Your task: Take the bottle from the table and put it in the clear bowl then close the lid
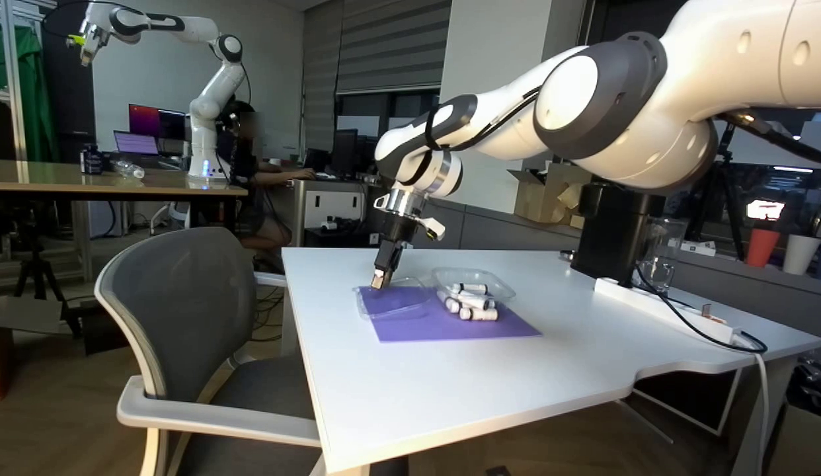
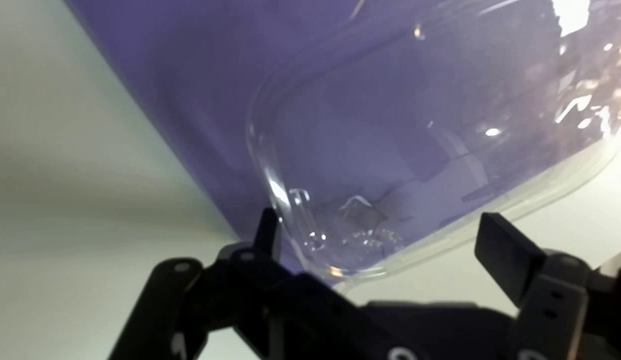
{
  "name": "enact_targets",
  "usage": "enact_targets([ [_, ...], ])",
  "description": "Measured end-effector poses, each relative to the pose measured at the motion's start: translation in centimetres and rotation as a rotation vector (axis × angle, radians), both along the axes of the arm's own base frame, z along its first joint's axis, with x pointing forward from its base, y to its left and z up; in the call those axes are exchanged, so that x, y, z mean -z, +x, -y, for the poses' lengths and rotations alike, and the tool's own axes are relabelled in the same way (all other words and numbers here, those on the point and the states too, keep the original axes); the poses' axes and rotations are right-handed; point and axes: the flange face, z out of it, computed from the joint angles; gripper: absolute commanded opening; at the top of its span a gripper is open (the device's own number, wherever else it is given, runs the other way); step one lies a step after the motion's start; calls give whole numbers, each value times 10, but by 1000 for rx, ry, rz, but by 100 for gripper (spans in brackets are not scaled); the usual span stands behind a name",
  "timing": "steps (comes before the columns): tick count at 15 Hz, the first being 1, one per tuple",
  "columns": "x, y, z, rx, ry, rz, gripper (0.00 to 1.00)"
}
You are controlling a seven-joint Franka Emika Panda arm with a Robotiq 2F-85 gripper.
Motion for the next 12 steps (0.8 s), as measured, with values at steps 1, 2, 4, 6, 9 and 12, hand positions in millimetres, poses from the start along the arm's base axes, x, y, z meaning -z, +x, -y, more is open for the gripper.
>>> enact_targets([
  [1, -2, 0, 3, 2, -1, -14, 100],
  [2, -4, 0, 7, 4, -2, -28, 100],
  [4, -12, 0, 18, 10, -1, -55, 100],
  [6, -20, 0, 31, 16, 9, -97, 100],
  [9, -29, -8, 54, 25, 58, -212, 100],
  [12, -31, -19, 76, 31, 121, -333, 100],
])
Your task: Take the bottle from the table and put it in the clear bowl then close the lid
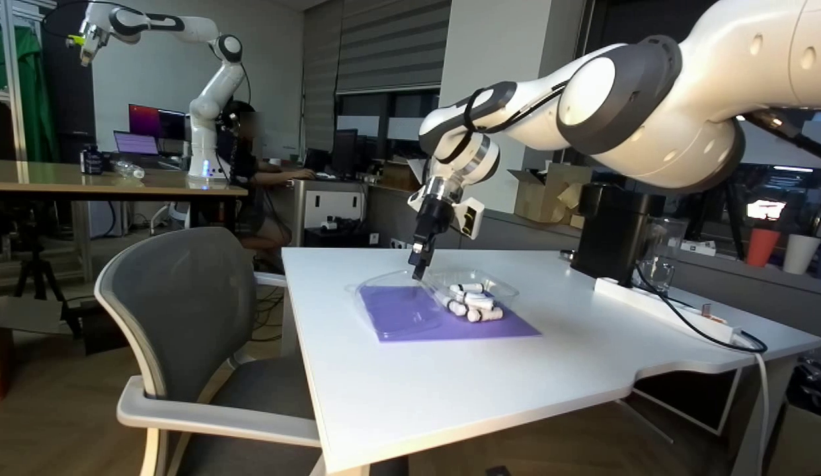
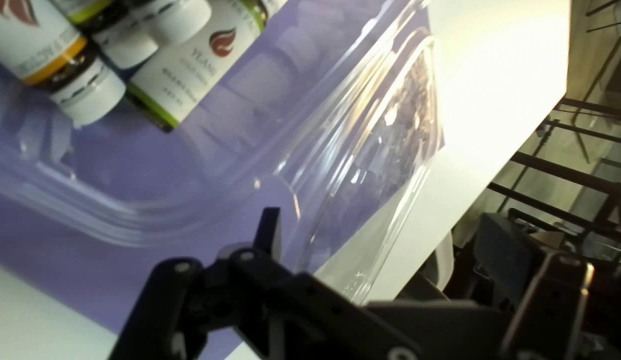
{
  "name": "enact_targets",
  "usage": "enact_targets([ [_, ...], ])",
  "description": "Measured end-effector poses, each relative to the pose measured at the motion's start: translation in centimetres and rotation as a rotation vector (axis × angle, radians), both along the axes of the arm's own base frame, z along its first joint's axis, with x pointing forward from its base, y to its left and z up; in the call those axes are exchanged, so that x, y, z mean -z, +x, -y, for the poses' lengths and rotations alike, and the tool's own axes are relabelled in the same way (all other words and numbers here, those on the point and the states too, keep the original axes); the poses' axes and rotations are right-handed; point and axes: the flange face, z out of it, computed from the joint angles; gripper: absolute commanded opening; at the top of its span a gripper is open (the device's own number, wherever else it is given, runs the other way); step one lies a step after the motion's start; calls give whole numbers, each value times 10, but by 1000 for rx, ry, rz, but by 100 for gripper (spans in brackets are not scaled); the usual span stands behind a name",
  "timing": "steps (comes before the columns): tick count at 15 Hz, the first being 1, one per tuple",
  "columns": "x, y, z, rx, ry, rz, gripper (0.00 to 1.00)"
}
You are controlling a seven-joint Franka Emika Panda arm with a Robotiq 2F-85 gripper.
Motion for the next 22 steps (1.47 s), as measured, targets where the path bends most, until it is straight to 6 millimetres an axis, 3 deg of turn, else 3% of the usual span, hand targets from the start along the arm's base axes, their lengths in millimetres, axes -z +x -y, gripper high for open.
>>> enact_targets([
  [5, -2, -9, 23, 19, 84, -103, 100],
  [10, -2, -9, 19, 24, 104, -100, 100],
  [15, -3, 1, -8, 21, 77, -5, 100],
  [22, -18, -5, -61, -130, 6, 74, 100],
])
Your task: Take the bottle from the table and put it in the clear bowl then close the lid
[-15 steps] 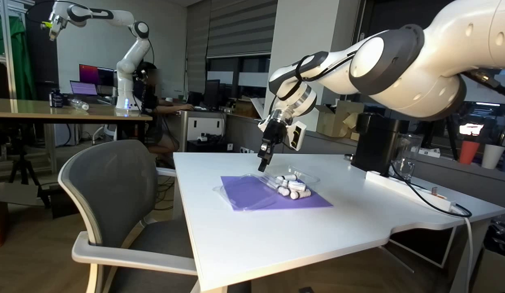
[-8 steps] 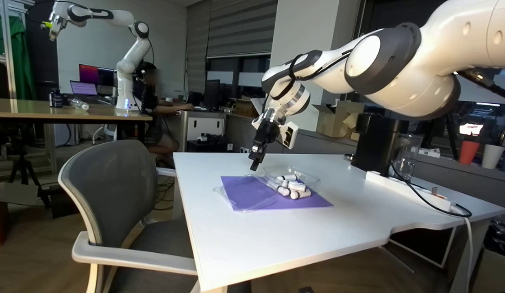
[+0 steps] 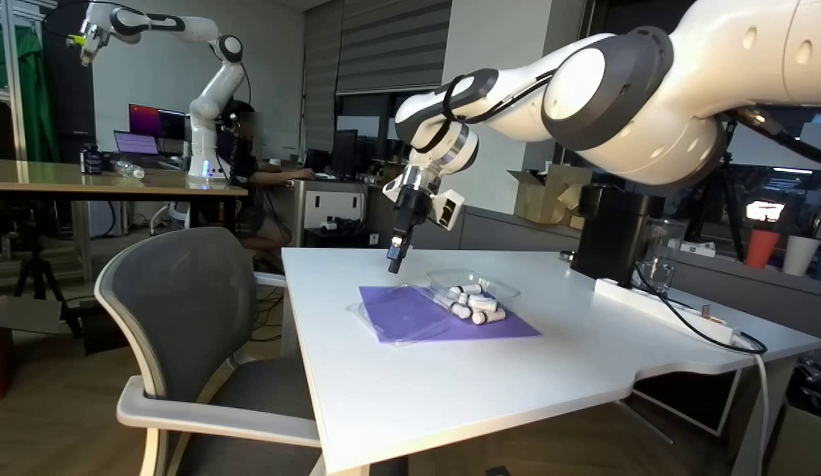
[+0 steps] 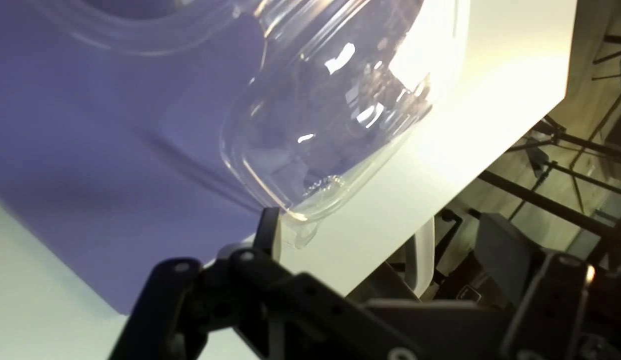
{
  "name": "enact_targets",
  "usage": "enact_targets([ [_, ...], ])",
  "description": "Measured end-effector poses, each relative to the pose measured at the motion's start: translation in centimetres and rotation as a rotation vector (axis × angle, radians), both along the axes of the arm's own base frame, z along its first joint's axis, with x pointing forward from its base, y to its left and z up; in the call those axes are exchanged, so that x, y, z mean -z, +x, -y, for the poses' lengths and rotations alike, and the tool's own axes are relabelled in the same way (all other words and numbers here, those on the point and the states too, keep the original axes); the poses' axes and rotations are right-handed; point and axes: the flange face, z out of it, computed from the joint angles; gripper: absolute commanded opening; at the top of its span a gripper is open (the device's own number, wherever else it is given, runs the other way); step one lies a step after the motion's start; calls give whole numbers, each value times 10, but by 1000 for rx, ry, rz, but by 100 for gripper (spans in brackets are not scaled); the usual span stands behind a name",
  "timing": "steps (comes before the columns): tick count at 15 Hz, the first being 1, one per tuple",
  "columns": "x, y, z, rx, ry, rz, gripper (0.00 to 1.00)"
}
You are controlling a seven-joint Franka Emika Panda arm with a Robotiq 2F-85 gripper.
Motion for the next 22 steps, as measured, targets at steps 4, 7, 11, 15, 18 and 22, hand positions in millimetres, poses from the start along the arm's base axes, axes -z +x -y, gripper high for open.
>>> enact_targets([
  [4, 9, -2, -25, -81, -78, 80, 100],
  [7, 17, 1, -36, -116, -100, 142, 100],
  [11, 24, -2, -51, -153, -113, 176, 100],
  [15, 32, -8, -59, -175, -123, 162, 100],
  [18, 34, -9, -61, -183, -126, 158, 100],
  [22, 39, -11, -61, -197, -133, 153, 100],
])
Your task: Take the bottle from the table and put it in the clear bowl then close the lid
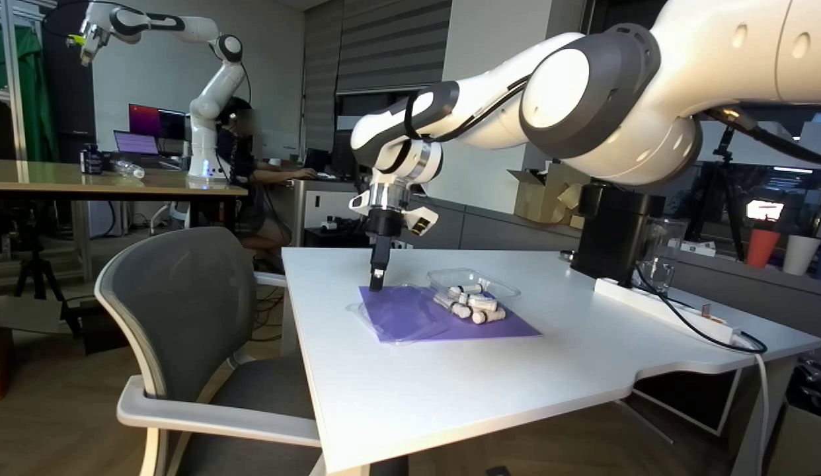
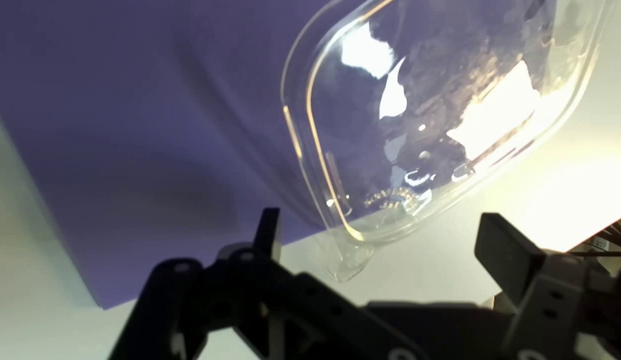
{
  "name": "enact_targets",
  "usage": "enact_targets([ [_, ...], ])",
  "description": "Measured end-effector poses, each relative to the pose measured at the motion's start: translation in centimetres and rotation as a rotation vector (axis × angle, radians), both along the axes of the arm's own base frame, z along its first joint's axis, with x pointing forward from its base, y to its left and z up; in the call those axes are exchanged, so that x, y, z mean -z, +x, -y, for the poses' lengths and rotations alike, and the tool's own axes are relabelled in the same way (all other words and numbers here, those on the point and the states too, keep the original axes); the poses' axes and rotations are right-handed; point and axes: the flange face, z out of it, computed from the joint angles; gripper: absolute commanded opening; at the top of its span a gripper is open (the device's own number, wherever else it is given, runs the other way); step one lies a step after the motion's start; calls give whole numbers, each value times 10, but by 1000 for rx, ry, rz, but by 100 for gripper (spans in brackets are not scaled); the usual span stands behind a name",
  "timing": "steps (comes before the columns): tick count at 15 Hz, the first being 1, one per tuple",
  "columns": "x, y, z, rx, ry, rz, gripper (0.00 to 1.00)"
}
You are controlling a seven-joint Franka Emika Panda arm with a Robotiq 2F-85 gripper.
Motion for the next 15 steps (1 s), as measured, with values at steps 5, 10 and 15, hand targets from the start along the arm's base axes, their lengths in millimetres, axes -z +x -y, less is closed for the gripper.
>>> enact_targets([
  [5, 7, -4, -4, -20, -15, -10, 100],
  [10, 11, -12, -14, -41, -21, -33, 100],
  [15, 13, -23, -18, -64, -39, -99, 100],
])
